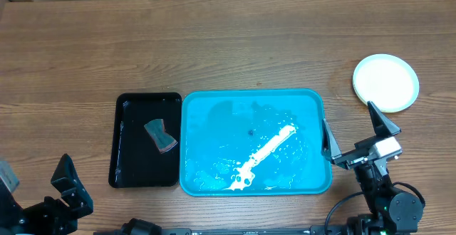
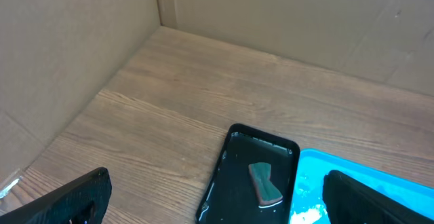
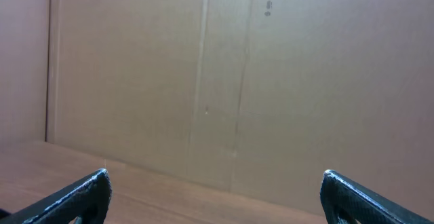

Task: Clean dirty plates on tray and stack at the side

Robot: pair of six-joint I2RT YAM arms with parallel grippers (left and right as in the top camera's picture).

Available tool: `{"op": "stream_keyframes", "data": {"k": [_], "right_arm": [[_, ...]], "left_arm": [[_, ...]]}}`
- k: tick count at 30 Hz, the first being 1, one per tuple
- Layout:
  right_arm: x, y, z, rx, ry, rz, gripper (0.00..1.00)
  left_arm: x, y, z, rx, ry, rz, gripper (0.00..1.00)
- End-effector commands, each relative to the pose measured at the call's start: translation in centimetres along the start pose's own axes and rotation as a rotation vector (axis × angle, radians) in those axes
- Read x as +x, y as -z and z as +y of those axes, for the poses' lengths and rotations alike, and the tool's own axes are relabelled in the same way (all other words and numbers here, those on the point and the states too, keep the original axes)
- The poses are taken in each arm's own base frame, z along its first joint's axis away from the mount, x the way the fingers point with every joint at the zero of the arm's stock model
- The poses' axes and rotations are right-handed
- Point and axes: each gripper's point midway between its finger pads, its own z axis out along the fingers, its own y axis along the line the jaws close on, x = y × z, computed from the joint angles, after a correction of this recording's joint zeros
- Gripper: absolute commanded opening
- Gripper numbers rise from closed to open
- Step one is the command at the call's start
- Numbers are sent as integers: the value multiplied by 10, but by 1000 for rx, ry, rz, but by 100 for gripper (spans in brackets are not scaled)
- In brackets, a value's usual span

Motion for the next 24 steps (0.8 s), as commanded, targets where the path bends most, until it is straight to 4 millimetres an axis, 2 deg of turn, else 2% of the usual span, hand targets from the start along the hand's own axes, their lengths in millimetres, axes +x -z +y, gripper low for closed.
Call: {"op": "stream_keyframes", "data": {"k": [1,9,15,18,22,24], "right_arm": [[4,4,3,-10,-22,-13,100],[5,17,6,-1,-20,-22,100],[15,17,6,-1,-32,17,100],[37,18,4,11,-63,102,100],[74,25,-13,140,-271,211,100],[82,27,-14,153,-282,241,100]], "left_arm": [[-2,-1,1,-11,-13,-3,100],[-2,-1,1,-11,-13,-4,100],[-2,-1,1,-11,-13,-4,100],[-2,-1,1,-11,-13,-3,100],[-2,-1,1,-11,-13,-3,100],[-2,-1,1,-11,-13,-4,100]]}}
